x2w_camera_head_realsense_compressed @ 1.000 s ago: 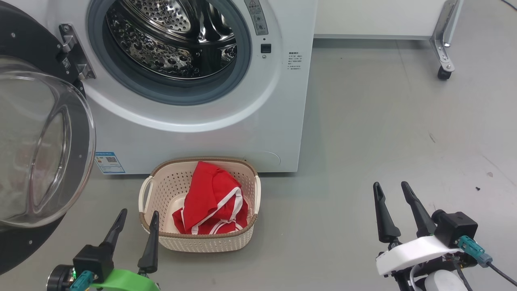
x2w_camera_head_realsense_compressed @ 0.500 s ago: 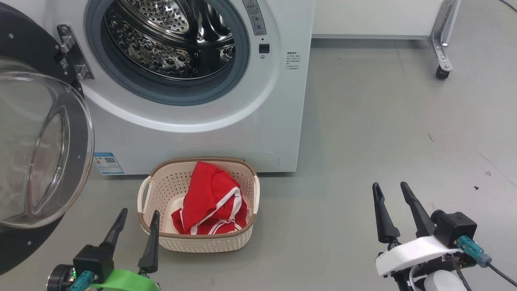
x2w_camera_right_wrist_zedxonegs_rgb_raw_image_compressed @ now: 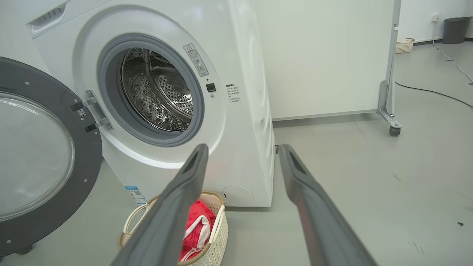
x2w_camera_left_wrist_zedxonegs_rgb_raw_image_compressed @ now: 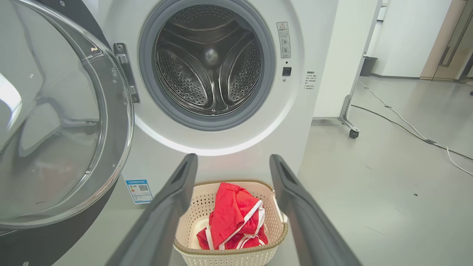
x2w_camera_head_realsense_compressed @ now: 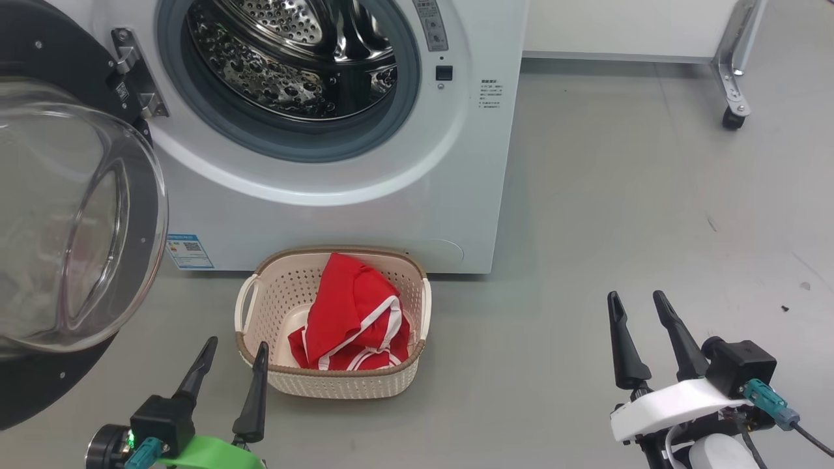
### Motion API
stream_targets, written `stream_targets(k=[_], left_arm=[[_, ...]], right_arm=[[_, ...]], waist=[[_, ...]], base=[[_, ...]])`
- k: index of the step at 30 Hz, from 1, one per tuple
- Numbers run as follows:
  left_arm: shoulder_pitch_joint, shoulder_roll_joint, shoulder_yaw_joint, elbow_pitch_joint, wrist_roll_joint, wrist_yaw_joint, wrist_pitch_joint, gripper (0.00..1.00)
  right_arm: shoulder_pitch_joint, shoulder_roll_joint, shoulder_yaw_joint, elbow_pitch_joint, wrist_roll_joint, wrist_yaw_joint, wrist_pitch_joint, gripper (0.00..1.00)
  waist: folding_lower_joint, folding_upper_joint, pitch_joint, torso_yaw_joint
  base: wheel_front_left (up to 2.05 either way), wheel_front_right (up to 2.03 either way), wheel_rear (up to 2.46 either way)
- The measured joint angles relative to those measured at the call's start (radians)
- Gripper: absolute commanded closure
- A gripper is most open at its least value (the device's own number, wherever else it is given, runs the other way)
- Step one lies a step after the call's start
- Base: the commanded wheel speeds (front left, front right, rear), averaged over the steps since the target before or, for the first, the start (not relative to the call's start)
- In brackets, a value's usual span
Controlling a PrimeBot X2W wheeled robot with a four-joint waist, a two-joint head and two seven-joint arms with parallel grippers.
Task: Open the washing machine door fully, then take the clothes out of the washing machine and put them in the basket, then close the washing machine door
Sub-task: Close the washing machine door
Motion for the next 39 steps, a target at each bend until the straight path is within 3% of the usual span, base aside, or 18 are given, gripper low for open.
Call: stream_targets(k=[11,31,39], left_arm=[[-0.001,-0.002,-0.005,0.000,0.000,0.000,0.000,0.00],[-0.002,-0.002,0.000,0.010,0.004,0.012,0.000,0.00],[0.002,0.015,0.054,-0.023,0.017,0.043,-0.003,0.00]], right_arm=[[0.000,-0.008,0.016,-0.013,0.000,0.000,0.000,0.00],[-0.004,0.001,0.054,-0.019,0.017,0.000,0.000,0.00],[-0.027,0.008,0.144,0.000,0.018,0.000,0.000,0.00]], waist=[[0.0000,0.0000,0.024,0.096],[0.0000,0.0000,0.038,0.366],[0.0000,0.0000,0.024,0.456]], base=[[0.00,0.00,0.00],[0.00,0.00,0.00],[0.00,0.00,0.00]])
